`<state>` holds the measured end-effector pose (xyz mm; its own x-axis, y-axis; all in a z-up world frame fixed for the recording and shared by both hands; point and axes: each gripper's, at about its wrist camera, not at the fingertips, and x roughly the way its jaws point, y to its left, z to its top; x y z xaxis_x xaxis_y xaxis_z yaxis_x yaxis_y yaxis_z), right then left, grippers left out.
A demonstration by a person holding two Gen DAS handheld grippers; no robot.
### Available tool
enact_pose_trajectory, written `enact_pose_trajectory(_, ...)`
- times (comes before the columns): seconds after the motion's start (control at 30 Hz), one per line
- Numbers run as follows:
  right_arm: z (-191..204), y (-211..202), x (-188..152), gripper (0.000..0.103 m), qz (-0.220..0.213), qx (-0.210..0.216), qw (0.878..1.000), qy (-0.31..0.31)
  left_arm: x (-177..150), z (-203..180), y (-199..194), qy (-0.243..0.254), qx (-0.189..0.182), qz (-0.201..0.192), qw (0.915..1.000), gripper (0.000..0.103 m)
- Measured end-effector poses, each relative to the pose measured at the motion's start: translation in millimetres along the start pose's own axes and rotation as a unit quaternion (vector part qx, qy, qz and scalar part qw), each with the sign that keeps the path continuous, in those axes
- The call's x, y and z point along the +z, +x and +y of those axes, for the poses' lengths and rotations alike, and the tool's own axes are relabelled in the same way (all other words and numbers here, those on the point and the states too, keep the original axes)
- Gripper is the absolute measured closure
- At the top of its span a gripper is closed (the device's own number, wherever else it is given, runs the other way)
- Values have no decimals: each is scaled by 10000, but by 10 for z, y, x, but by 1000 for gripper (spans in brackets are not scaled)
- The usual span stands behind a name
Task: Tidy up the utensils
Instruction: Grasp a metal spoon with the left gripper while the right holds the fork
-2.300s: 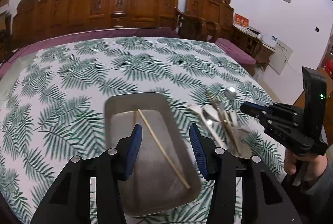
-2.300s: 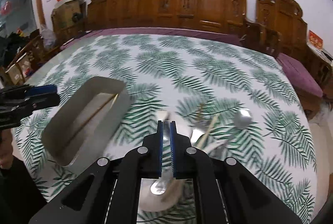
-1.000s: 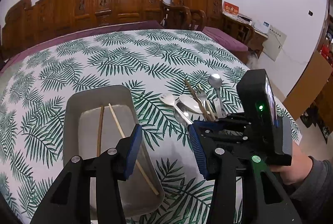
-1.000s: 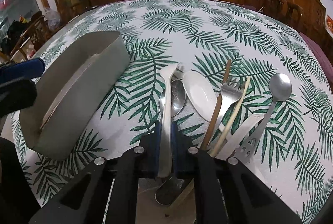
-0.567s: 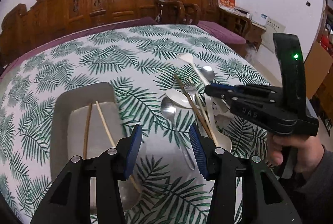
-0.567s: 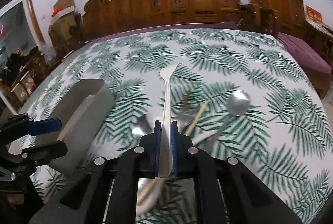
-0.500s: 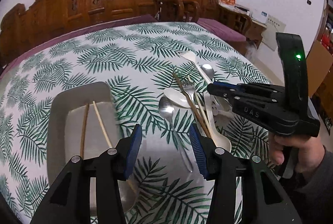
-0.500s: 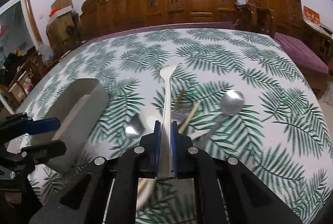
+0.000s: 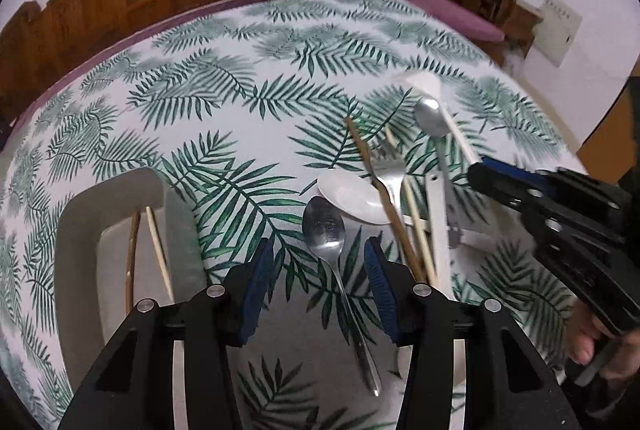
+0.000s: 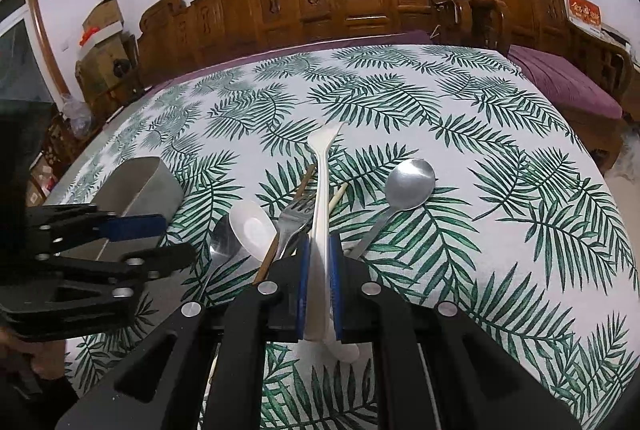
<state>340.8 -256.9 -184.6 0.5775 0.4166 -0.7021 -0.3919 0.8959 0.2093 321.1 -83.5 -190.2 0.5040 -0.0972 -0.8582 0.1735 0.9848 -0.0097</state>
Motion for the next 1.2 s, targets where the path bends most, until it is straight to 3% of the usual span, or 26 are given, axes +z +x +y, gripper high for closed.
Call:
enact_pose_trajectory(0.47,11,13,8,92,20,114,9999,46,151,-57,469,-25,280,415,9987,59)
enact_pose_trajectory(0.57,22,21,6,92,37,117,9999,33,158,-38,470,-111,142,413,9990,75)
enact_pose_trajectory(0.63,33,21,10,92,34,121,9999,17,152,-35,458,-115,149,403,9990,76)
enact_pose_trajectory(0.97,163,-38,42,92,-68,190,9997,-124,45,36,-289,-178,-161,-636,9977,76)
enact_pose_trajectory(1.2,153,-66,62,92,-133,206,9997,-67,-20,188,-735,-341,-96,-1068,9937,76)
